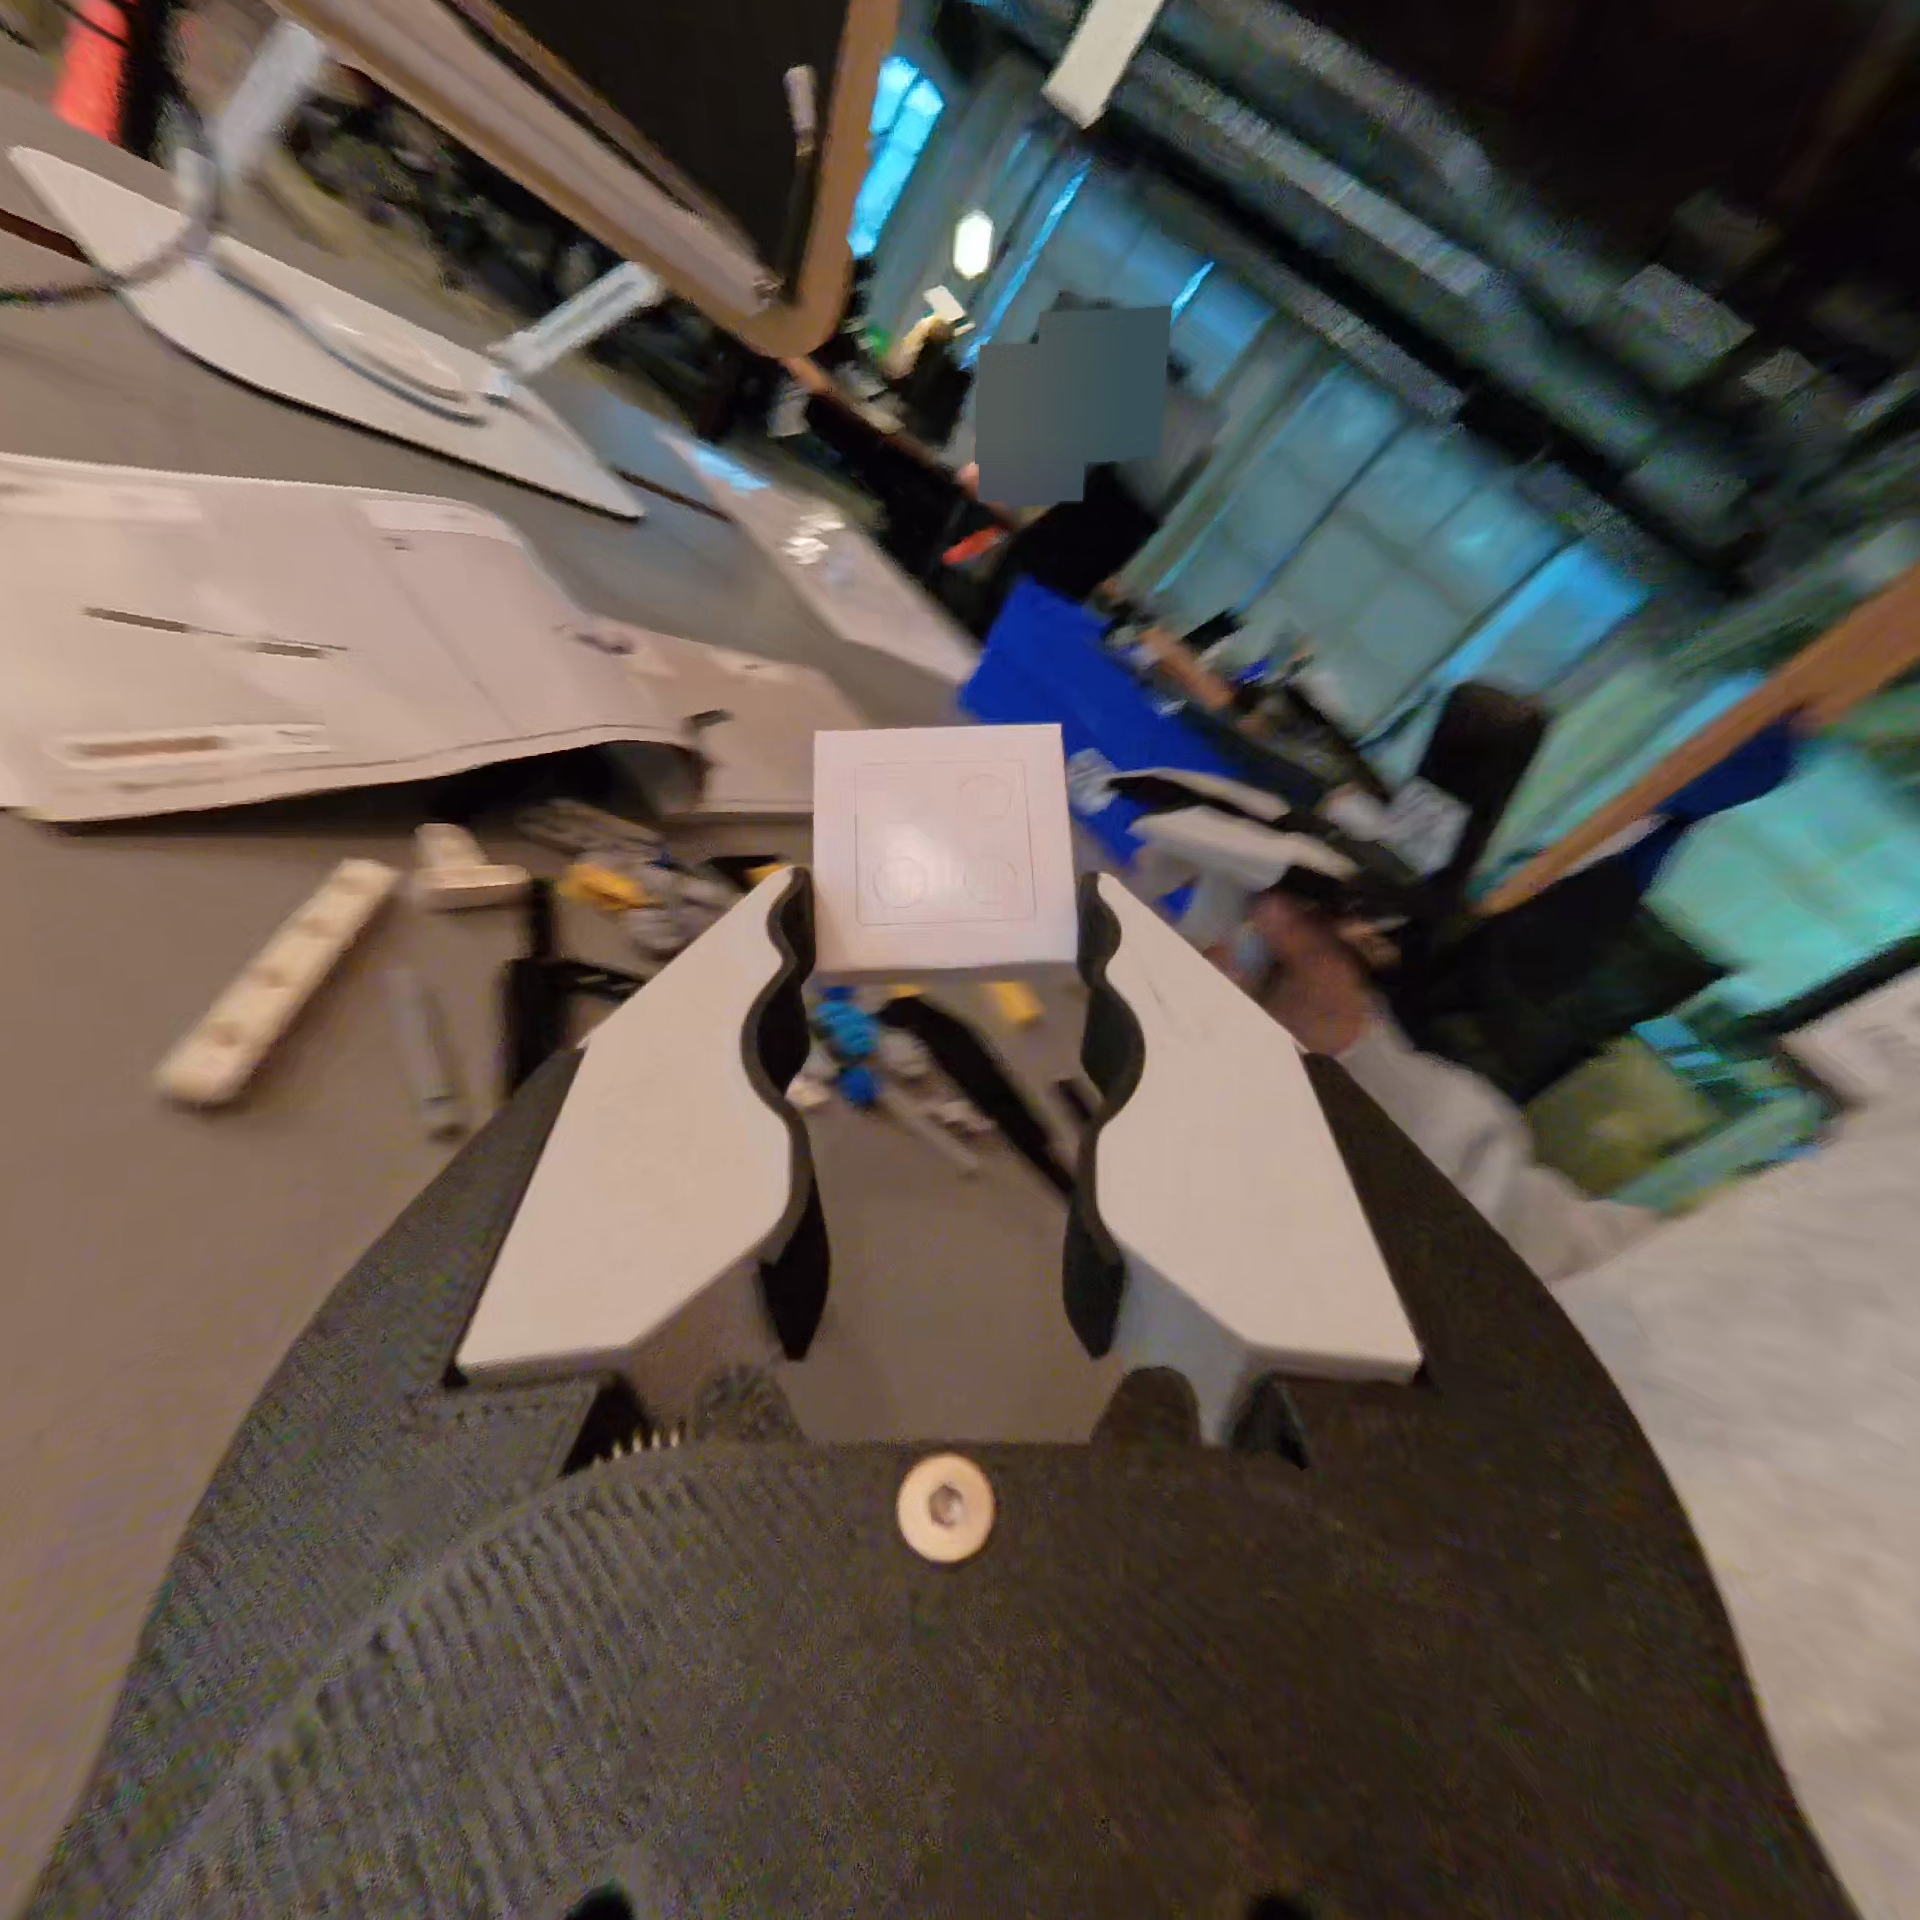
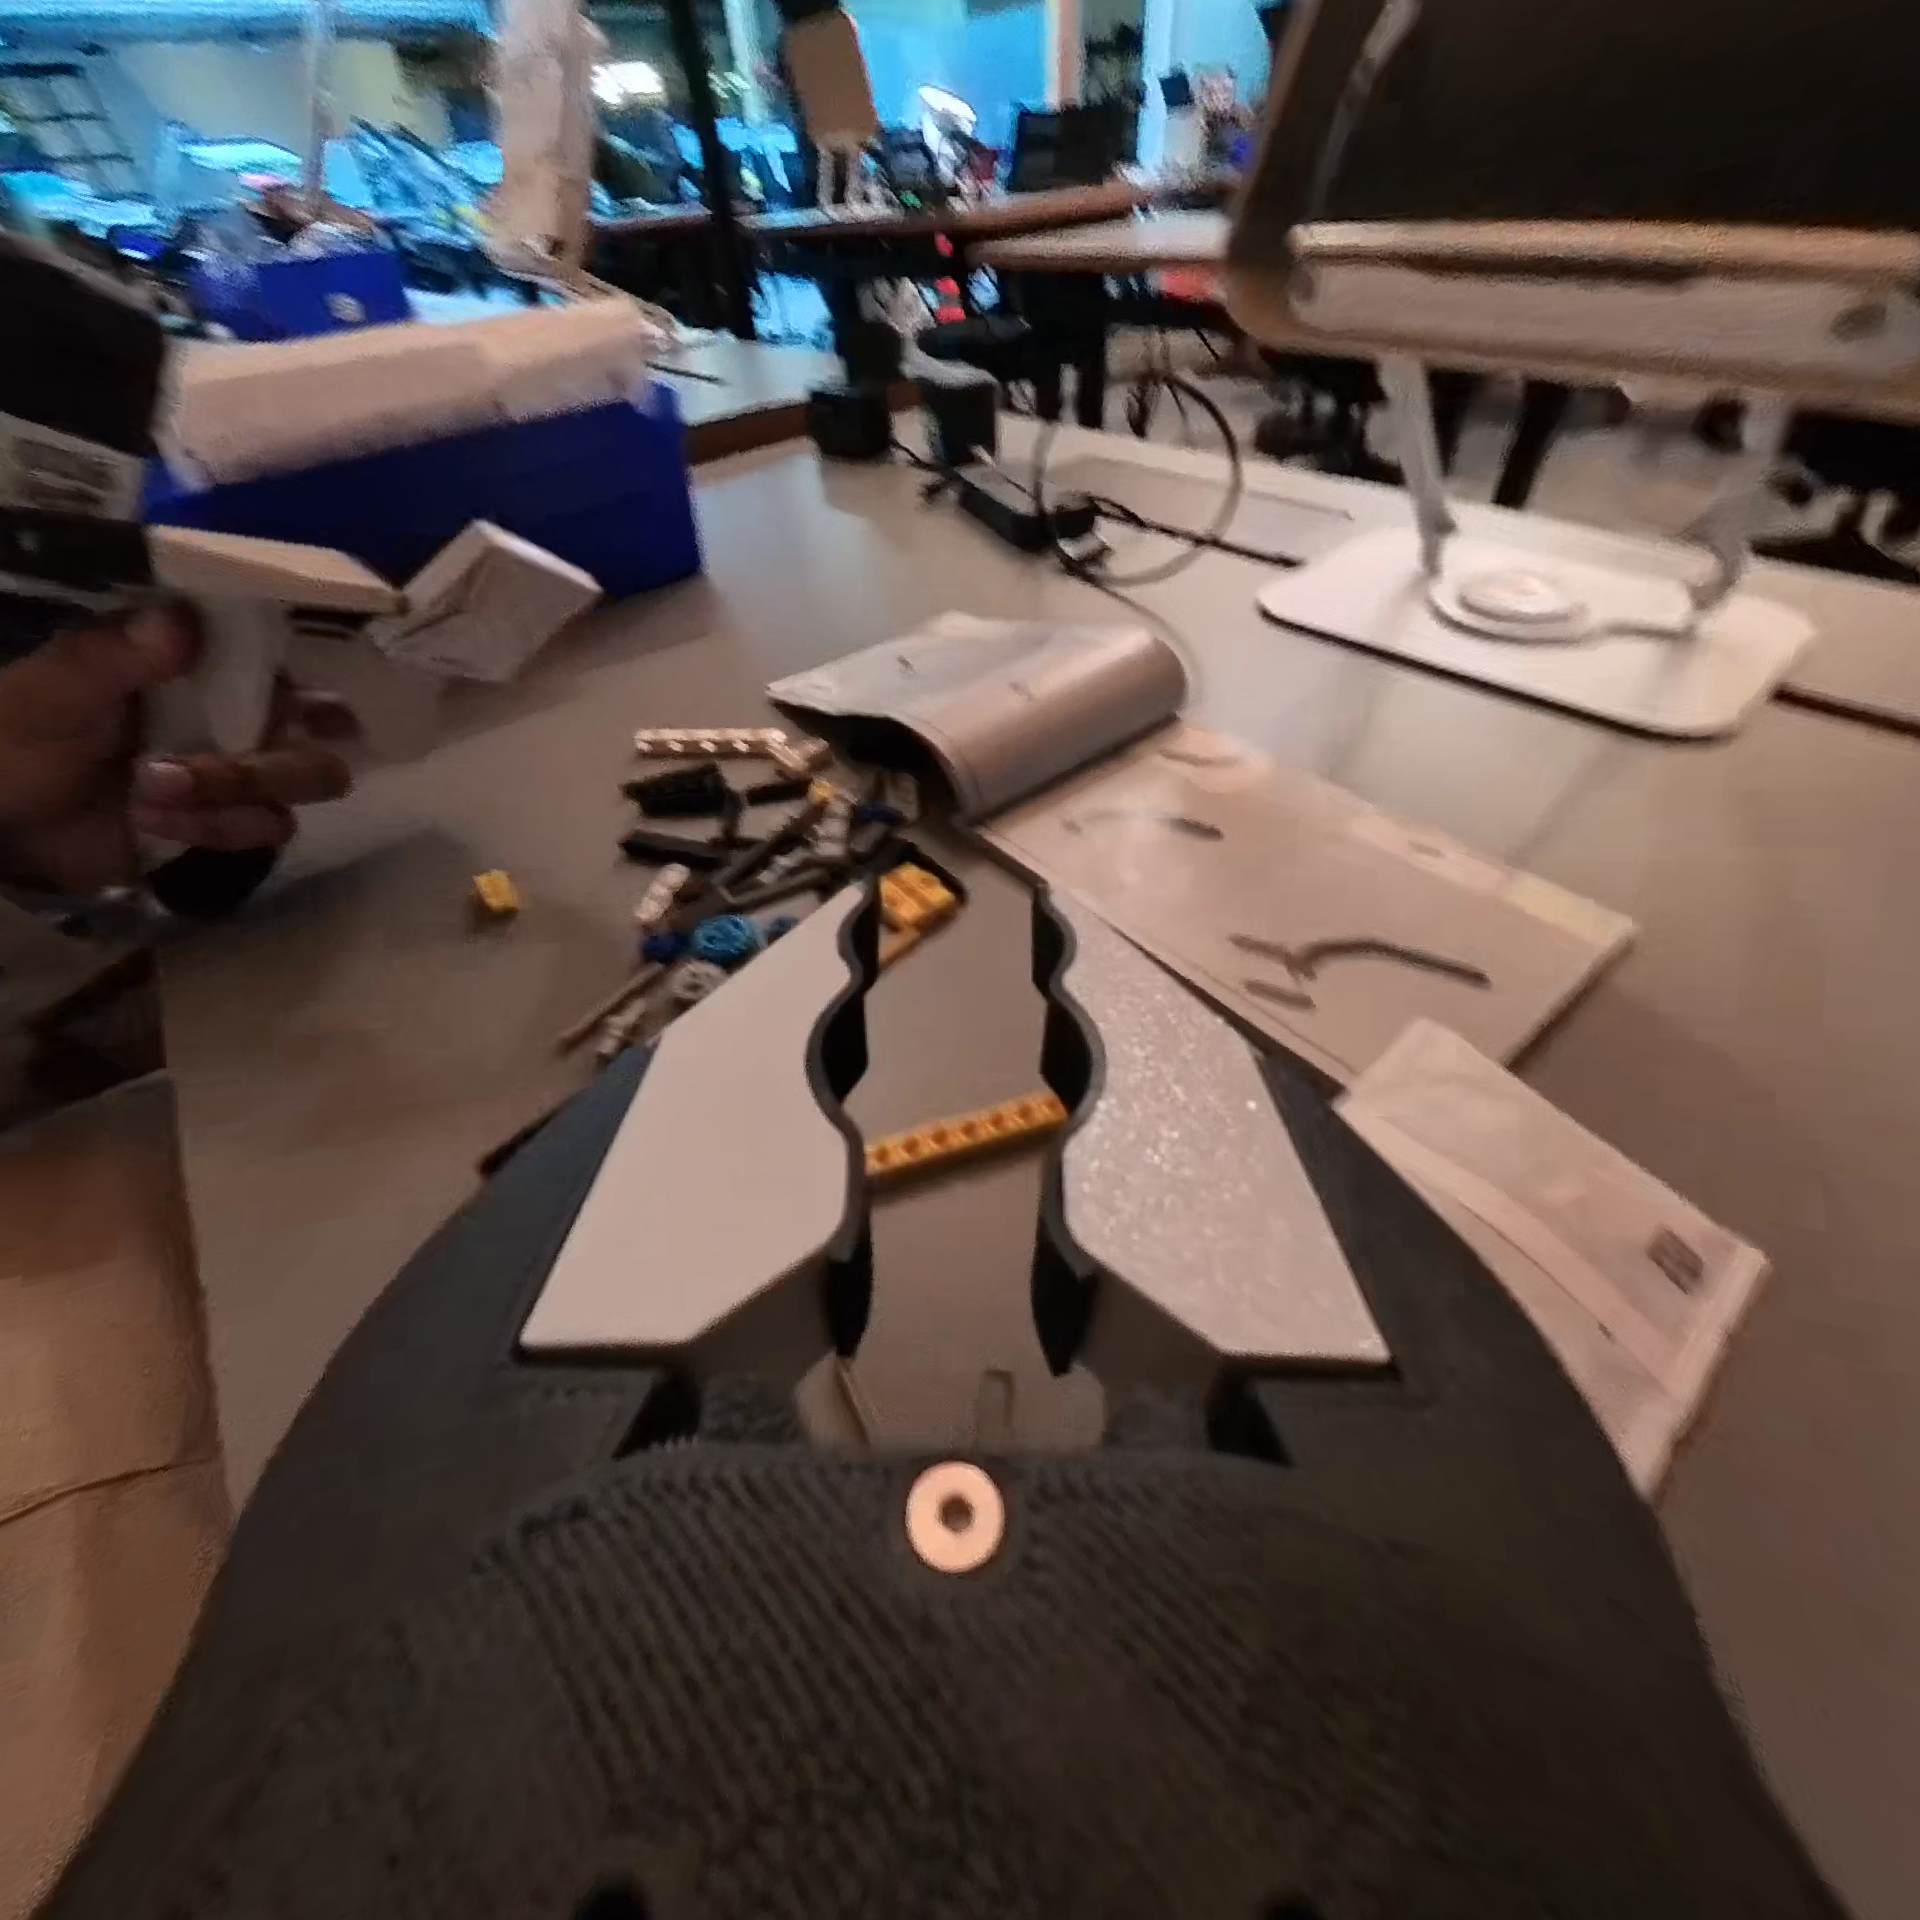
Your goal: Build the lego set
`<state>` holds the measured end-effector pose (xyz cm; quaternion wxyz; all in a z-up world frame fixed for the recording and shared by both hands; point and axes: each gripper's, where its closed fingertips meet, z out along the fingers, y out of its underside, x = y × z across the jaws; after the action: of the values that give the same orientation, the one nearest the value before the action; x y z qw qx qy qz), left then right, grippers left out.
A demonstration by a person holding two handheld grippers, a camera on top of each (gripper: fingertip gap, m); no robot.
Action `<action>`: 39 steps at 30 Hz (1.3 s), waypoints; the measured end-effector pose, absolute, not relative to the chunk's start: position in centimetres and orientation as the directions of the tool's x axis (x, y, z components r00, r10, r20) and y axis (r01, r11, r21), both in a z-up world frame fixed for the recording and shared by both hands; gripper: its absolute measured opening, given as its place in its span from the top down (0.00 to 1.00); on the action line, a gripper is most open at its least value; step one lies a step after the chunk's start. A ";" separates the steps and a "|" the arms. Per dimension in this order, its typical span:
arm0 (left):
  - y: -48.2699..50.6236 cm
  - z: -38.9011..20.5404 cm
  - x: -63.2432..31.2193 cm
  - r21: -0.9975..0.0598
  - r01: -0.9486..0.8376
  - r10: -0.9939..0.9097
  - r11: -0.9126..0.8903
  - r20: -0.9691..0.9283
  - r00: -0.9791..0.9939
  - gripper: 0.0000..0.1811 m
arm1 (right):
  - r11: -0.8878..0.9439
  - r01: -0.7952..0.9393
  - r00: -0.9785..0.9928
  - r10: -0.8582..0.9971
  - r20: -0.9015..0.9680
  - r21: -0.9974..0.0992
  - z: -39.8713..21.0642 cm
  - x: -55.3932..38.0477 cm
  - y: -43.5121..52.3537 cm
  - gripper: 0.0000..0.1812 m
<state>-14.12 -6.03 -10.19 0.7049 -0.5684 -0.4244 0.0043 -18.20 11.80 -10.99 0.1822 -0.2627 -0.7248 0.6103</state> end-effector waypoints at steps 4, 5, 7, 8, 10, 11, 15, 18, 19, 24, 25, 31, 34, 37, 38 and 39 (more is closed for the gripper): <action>-3.3 -7.1 -11.9 -0.597 0.632 0.114 0.494 0.765 0.634 0.73 | 0.087 -0.007 -0.860 0.508 0.050 -0.996 -8.3 -14.9 8.3 0.79; -2.5 -7.0 -11.5 -0.567 0.665 0.061 0.486 0.781 0.621 0.73 | 0.087 -0.047 -0.868 0.489 0.084 -0.995 -7.8 -14.1 7.4 0.78; -1.0 -7.1 -10.7 -0.552 0.700 0.020 0.453 0.791 0.611 0.73 | 0.089 -0.118 -0.878 0.457 0.146 -0.989 -7.0 -12.5 5.9 0.77; -0.3 -7.1 -10.3 -0.552 0.710 0.009 0.437 0.793 0.610 0.73 | 0.090 -0.147 -0.880 0.443 0.172 -0.985 -6.7 -11.9 5.3 0.76; 0.8 -7.1 -9.7 -0.543 0.728 -0.014 0.418 0.797 0.603 0.73 | 0.095 -0.190 -0.884 0.416 0.213 -0.977 -6.4 -10.6 4.1 0.75; 1.2 -7.1 -9.5 -0.531 0.739 -0.033 0.415 0.803 0.595 0.73 | 0.097 -0.206 -0.885 0.406 0.228 -0.974 -6.3 -10.1 3.6 0.75; 2.1 -7.1 -9.1 -0.459 0.783 -0.114 0.420 0.829 0.548 0.73 | 0.087 -0.213 -0.878 0.421 0.230 -0.973 -5.9 -9.4 2.5 0.75; 2.3 -7.0 -8.9 -0.433 0.798 -0.153 0.420 0.832 0.533 0.73 | 0.031 -0.106 -0.884 0.454 0.108 -0.994 -5.6 -9.9 2.5 0.77; 2.3 -7.1 -8.9 -0.428 0.801 -0.160 0.419 0.834 0.529 0.73 | -0.005 -0.073 -0.896 0.439 0.063 -0.997 -5.4 -9.8 2.4 0.76; 2.3 -7.0 -8.9 -0.388 0.820 -0.199 0.421 0.842 0.501 0.73 | 0.089 -0.179 -0.889 0.412 0.200 -0.980 -6.1 -9.0 1.6 0.67; 2.4 -7.0 -8.8 -0.378 0.826 -0.212 0.418 0.843 0.493 0.73 | 0.131 -0.219 -0.869 0.425 0.254 -0.967 -6.4 -9.0 1.5 0.67; 3.2 -7.3 -8.2 -0.374 0.848 -0.232 0.376 0.848 0.477 0.73 | 0.252 -0.360 -0.755 0.488 0.439 -0.898 -6.7 -9.5 1.6 0.74; 3.4 -7.6 -8.2 -0.402 0.841 -0.200 0.360 0.848 0.491 0.73 | 0.268 -0.382 -0.749 0.471 0.467 -0.884 -7.0 -9.4 1.7 0.74; 3.4 -7.9 -8.1 -0.432 0.836 -0.169 0.338 0.846 0.505 0.73 | 0.283 -0.393 -0.745 0.460 0.483 -0.875 -7.2 -9.4 1.9 0.71; 3.4 -8.1 -8.0 -0.435 0.838 -0.165 0.329 0.847 0.505 0.73 | 0.285 -0.399 -0.749 0.447 0.489 -0.872 -7.3 -9.3 1.9 0.71; 3.3 -8.2 -8.0 -0.436 0.843 -0.162 0.317 0.850 0.501 0.73 | 0.287 -0.402 -0.758 0.428 0.492 -0.870 -7.5 -9.1 1.9 0.72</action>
<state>-7.99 3.33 -8.21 0.7266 -0.4715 -0.3611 -0.3454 -9.12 1.89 -7.54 0.3474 -0.0089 -0.7229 0.5972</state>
